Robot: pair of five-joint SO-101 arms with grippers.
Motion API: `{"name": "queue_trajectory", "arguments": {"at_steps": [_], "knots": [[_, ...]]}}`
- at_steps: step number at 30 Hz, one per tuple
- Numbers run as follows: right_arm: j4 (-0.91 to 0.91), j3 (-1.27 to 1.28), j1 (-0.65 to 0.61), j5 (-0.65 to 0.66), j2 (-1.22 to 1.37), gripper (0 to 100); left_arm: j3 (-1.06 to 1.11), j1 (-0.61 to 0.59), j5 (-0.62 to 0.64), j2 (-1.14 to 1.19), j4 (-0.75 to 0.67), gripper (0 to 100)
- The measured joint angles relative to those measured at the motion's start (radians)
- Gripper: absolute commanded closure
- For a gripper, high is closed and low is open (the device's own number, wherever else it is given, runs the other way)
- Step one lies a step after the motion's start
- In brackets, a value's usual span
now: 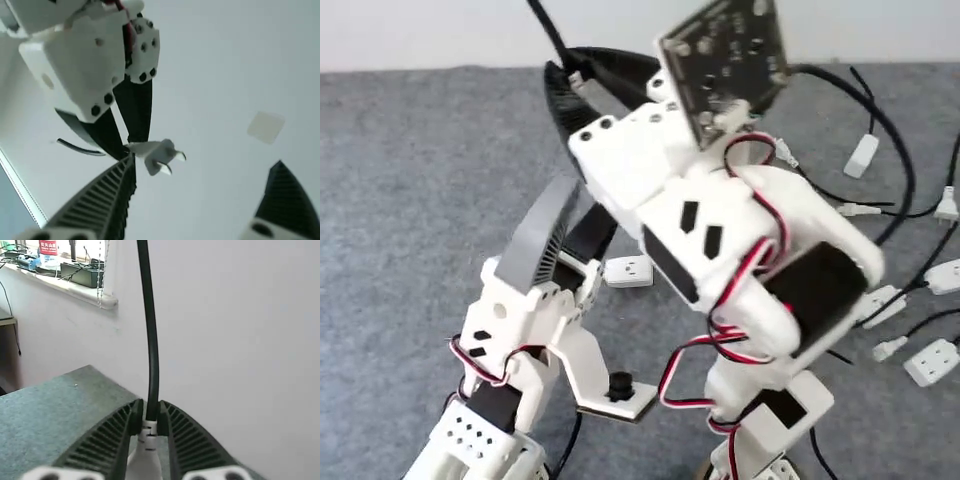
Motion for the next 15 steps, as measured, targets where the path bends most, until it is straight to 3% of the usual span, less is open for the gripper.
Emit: {"name": "queue_trajectory", "arguments": {"at_steps": [15], "knots": [[0.049,0.0,-0.1,0.0,0.008,99.1,0.049,0.005,-0.017,0.0,0.0,60]]}}
